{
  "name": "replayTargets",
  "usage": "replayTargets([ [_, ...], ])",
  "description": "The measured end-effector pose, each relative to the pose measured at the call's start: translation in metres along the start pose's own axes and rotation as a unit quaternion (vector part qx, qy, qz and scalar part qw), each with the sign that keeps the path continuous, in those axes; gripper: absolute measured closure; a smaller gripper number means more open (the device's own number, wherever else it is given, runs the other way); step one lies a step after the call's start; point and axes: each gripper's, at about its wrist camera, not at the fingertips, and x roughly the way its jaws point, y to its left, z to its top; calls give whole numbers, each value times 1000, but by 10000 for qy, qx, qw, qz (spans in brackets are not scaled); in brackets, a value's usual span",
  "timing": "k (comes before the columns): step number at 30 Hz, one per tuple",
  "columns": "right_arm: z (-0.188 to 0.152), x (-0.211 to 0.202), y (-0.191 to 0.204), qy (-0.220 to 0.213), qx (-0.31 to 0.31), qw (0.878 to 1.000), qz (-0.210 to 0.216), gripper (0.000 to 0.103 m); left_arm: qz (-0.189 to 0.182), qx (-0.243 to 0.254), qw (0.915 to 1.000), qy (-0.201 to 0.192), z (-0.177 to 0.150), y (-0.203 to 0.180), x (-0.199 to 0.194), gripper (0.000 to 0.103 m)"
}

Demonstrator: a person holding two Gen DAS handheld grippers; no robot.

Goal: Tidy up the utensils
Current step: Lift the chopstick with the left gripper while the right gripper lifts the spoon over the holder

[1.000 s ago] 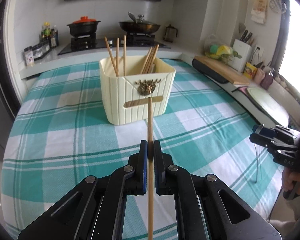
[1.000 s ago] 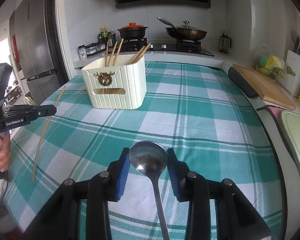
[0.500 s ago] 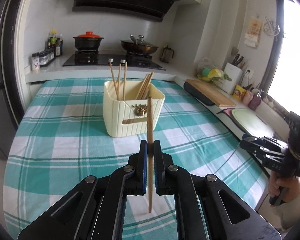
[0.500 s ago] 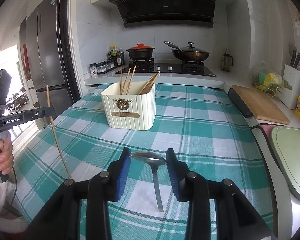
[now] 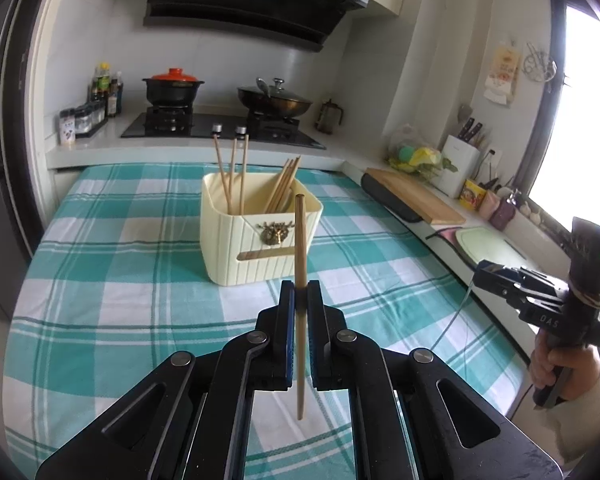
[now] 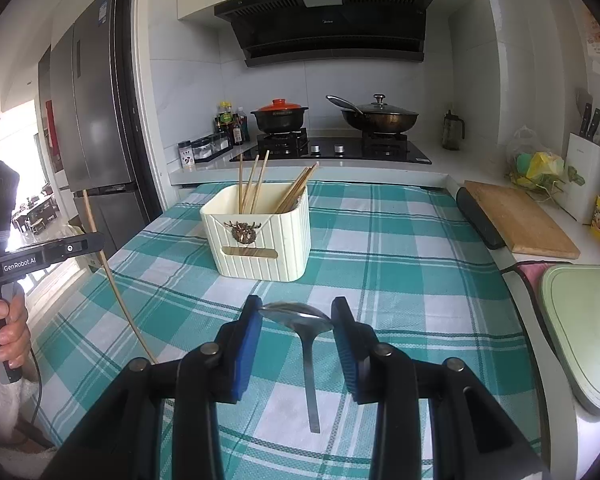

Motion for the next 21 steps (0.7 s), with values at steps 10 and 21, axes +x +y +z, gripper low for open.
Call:
replayTargets([
  [10,39,5,-3,-31,-24,9997,232,67,-100,-97,9999,-60,22,10,-1,99],
  [21,132,38,-6,-219,73,9985,489,67,-88,-22,9973,-726,111,25,-11,99],
])
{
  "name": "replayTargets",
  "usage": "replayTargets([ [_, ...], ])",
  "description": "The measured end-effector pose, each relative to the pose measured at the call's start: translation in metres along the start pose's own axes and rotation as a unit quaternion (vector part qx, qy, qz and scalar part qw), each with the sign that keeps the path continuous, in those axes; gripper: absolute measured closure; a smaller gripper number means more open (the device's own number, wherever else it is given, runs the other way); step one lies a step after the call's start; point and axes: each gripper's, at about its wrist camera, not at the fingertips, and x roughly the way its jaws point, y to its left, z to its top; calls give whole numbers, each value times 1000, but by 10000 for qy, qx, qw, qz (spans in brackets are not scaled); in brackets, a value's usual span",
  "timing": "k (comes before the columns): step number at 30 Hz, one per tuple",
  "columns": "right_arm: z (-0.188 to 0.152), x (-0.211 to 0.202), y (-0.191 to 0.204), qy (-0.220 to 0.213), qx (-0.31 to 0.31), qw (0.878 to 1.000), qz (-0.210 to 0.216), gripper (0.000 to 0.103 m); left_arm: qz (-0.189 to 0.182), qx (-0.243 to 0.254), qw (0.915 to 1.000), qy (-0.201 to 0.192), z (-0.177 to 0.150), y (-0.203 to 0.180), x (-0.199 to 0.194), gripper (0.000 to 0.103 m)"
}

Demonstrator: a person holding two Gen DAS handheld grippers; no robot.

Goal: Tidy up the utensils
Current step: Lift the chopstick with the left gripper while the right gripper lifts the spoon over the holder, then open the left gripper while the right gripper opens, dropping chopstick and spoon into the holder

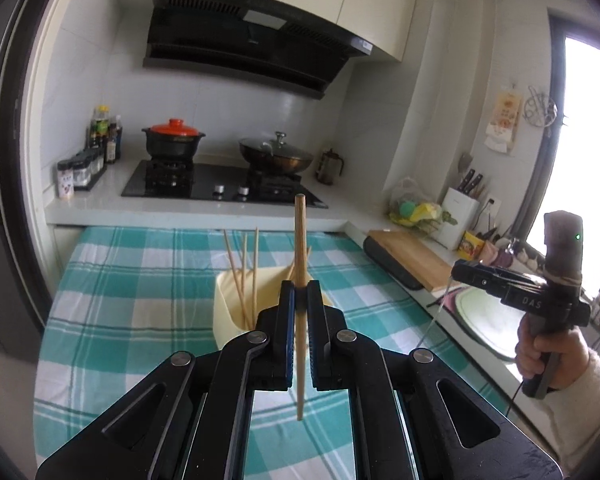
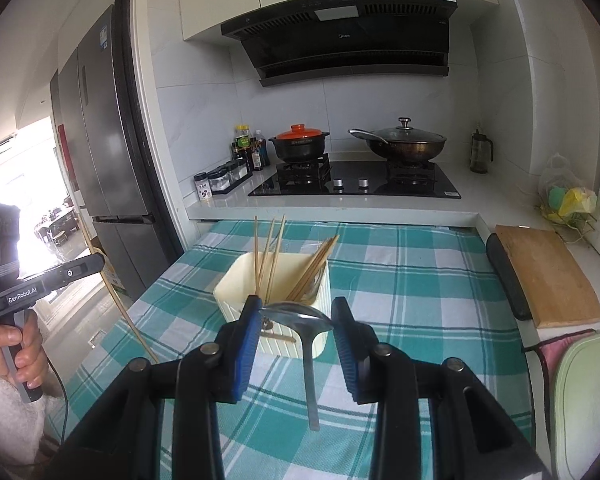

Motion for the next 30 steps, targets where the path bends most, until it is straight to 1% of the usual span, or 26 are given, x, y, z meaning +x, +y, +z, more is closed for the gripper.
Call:
replayTargets([
  [3,30,13,1,-184,12,9998,51,67,-2,-93,9996,-264,28,7,10,99],
  [6,56,31,5,-359,31,9993,139,67,94,-140,9986,-498,52,13,27,99],
  [8,68,46,8,-441,58,9988,207,67,207,-125,9980,-589,62,16,43,99],
  [10,74,63,10,-486,85,9984,277,67,292,-110,9979,-562,67,21,63,99],
  [13,73,95,12,-386,120,9986,333,67,386,-128,9986,-330,64,29,97,99],
  [15,67,121,10,-193,143,9992,320,67,463,-109,9988,-101,56,36,121,99],
  [18,53,162,5,251,234,9988,336,67,556,-100,9979,331,39,46,154,99],
  [21,37,199,-6,722,379,9963,269,67,669,-134,9949,741,21,57,182,99],
  [24,22,228,-18,1108,531,9924,115,67,753,-199,9919,1003,8,64,200,99],
  [27,13,244,-28,1314,634,9893,30,67,765,-93,9902,1163,1,62,208,98],
  [29,13,245,-32,1271,688,9895,-46,66,848,33,9890,1210,-2,57,206,93],
  [30,16,245,-34,1251,725,9895,-79,66,900,85,9886,1207,-2,54,202,76],
])
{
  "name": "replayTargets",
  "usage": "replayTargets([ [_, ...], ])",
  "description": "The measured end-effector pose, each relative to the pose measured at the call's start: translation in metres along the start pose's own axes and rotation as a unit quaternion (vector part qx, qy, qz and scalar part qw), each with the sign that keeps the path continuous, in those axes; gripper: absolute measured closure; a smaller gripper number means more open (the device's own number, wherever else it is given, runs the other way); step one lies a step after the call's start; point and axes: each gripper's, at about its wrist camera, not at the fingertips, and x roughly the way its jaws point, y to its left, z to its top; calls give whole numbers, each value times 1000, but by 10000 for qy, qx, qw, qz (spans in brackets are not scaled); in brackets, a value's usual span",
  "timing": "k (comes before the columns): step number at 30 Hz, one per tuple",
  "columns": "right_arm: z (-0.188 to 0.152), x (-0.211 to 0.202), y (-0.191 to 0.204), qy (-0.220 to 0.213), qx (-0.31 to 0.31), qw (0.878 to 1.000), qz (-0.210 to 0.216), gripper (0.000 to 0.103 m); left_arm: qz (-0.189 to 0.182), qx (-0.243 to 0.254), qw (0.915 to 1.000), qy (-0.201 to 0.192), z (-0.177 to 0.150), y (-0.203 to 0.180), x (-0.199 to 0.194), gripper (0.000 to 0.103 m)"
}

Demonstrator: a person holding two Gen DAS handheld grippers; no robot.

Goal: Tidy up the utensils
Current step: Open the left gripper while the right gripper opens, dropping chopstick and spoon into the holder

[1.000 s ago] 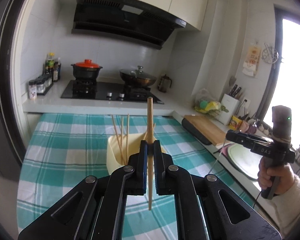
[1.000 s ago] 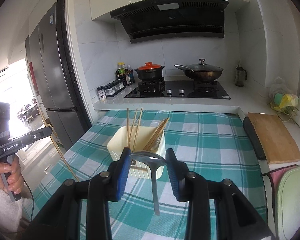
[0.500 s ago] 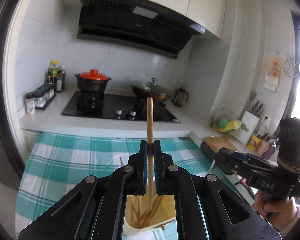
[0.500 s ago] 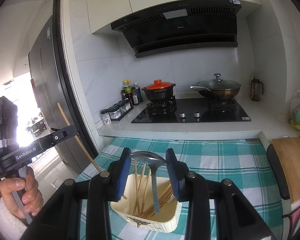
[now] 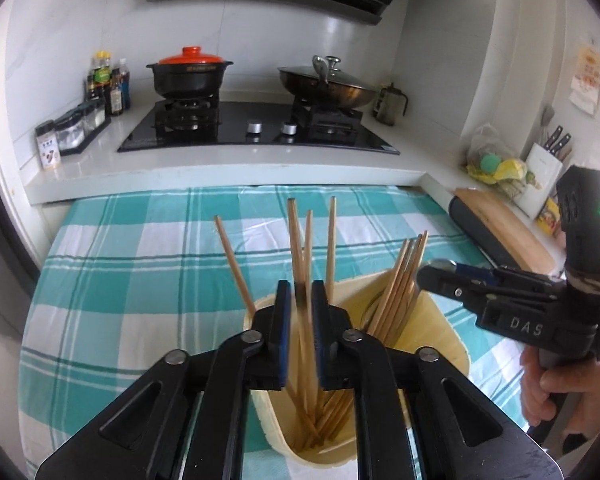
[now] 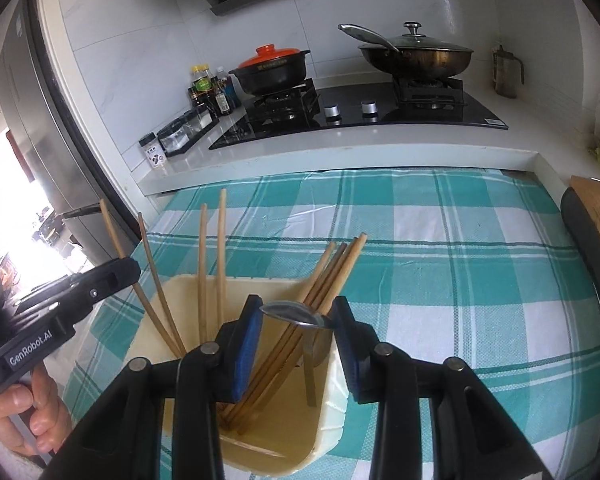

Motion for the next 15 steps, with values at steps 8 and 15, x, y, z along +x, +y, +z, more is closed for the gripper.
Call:
replayTargets([
  [8,-12,-89,16,-551,-343,9975,-283,35,906,73,9909,-989,-41,-18,-101,1],
  [15,-98,-159,43,-825,-655,9900,-943,13,1226,-124,9895,-757,-115,-38,-160,0],
])
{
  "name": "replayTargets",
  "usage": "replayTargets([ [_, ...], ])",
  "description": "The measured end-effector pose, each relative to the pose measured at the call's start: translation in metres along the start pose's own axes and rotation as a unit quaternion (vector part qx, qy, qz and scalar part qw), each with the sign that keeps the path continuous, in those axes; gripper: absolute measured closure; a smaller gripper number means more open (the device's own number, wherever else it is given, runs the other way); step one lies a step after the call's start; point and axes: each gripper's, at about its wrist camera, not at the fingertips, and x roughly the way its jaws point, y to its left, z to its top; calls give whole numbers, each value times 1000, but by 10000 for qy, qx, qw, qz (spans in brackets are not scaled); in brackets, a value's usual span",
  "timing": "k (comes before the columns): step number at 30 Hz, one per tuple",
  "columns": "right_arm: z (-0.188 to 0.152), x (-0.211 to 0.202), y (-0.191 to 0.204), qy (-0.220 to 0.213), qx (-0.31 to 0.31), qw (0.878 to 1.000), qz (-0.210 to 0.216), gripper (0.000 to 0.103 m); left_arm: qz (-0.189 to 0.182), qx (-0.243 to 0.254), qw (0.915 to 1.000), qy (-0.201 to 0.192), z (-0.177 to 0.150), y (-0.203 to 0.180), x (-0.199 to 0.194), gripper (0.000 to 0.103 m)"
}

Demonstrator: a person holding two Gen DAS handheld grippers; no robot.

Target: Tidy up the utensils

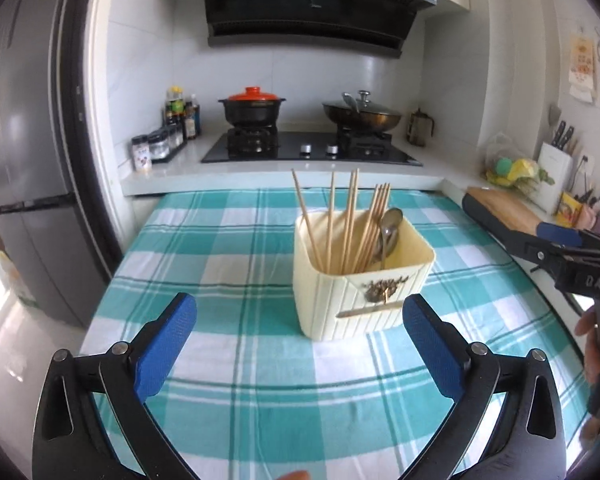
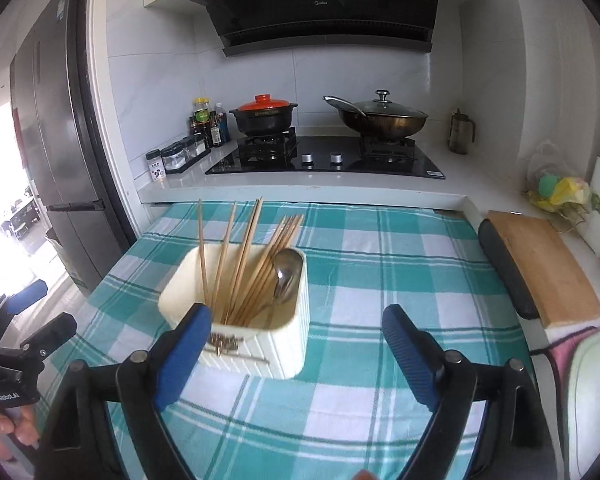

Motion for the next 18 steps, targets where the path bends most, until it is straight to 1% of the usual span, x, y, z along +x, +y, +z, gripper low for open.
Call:
replayTargets([
  [1,-12,-11,4,-48,-13,9999,-120,13,163,-52,9998,-87,-5,0,-10,0],
  [3,-33,-34,9,-168,30,9996,-234,13,343,-153,9991,-204,-11,1,-30,0],
  [7,-63,-68,13,-239,217,9994,-154,12,604,-257,9977,-184,-22,1,-53,0],
  [8,-67,-74,15,-251,200,9993,-167,12,574,-293,9977,-193,-25,0,-58,0],
  [12,-75,-98,26,-469,32,9982,-360,12,78,-398,9991,-91,-32,-6,-72,0],
  [13,-76,-103,29,-488,-2,9978,-455,12,30,-378,9992,-85,-32,-9,-75,0],
  [16,-79,-115,38,-573,-207,9956,-705,12,137,-289,9993,-185,-30,-19,-83,0],
  [18,-80,-121,40,-612,-233,9954,-695,12,215,-232,9992,-242,-29,-25,-88,0],
])
